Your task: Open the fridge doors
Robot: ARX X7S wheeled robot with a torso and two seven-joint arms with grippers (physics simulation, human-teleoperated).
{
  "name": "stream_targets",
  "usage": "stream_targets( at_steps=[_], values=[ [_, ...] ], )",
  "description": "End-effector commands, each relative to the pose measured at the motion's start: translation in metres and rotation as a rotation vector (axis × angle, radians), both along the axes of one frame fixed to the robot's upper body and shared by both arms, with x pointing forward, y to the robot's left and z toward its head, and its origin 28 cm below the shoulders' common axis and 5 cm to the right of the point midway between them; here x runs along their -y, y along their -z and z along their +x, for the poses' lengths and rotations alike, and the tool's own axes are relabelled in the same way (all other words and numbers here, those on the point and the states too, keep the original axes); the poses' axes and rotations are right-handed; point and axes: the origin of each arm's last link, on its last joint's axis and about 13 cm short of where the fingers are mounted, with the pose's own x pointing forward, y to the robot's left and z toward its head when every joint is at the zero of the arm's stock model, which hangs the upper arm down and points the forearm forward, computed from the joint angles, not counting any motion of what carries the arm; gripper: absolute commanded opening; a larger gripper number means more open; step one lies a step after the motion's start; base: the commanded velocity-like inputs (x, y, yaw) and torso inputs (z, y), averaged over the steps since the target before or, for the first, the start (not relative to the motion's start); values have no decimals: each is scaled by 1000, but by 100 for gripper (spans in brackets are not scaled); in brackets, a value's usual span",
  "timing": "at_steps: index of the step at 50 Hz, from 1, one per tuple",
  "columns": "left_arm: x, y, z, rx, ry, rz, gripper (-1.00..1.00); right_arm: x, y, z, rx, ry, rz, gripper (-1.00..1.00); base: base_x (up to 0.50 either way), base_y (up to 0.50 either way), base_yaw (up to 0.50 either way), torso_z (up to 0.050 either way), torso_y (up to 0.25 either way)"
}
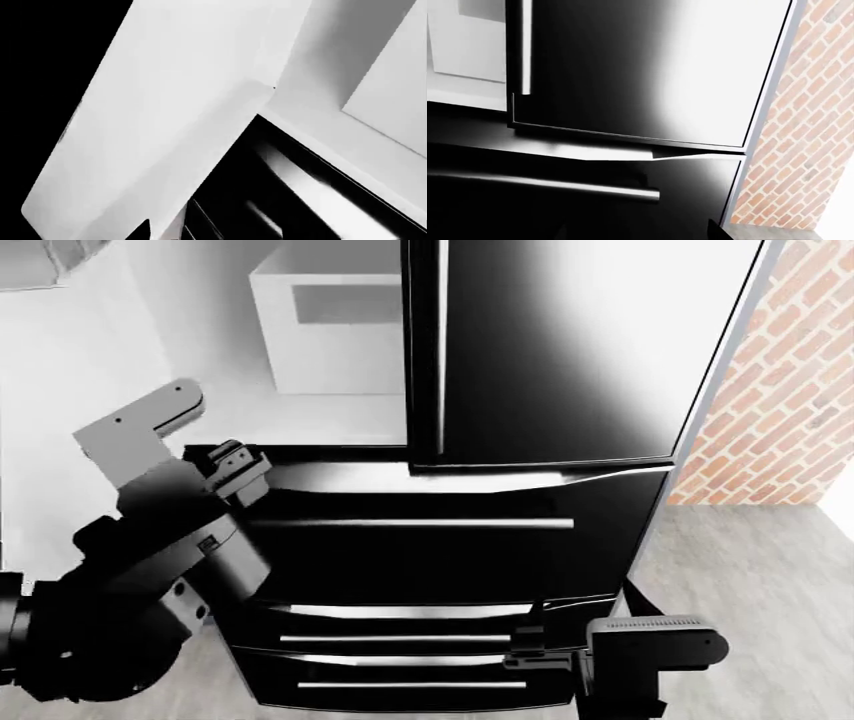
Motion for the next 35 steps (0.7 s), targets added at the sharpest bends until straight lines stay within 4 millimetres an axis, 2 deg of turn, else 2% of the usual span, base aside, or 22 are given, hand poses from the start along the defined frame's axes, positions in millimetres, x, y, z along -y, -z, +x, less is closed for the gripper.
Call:
stream_targets(
  at_steps=[1, 10, 19, 25, 29, 33, 35],
  values=[
    [-181, -1, 53, 190, -911, 248, 100, 1, -3, 2, 20, 7, 1, 100, 0, 7, 6, -10, 0],
    [-212, 8, 41, 138, -1043, 271, 100, 1, -4, 1, 20, 8, -1, 100, 0, 5, 9, -1, 0],
    [-209, 6, 41, 166, -1041, 283, 100, 1, -4, 1, 19, 10, 0, 100, 0, 11, 17, -2, 0],
    [-204, -1, 43, 249, -958, 301, 100, 0, -3, 2, 16, 6, -1, 100, 0, 12, 17, -3, 0],
    [-181, 0, 39, 370, -734, 290, 100, 1, -3, 3, 16, 6, -2, 100, 3, 12, 16, -3, 0],
    [-156, 10, 33, 447, -532, 320, 100, 1, -3, 3, 16, 7, -2, 100, 3, 12, 14, 0, 0],
    [-132, 14, 23, 540, -294, 330, 100, 1, -3, 3, 15, 7, -2, 100, 0, 12, 12, 0, 0]
  ],
)
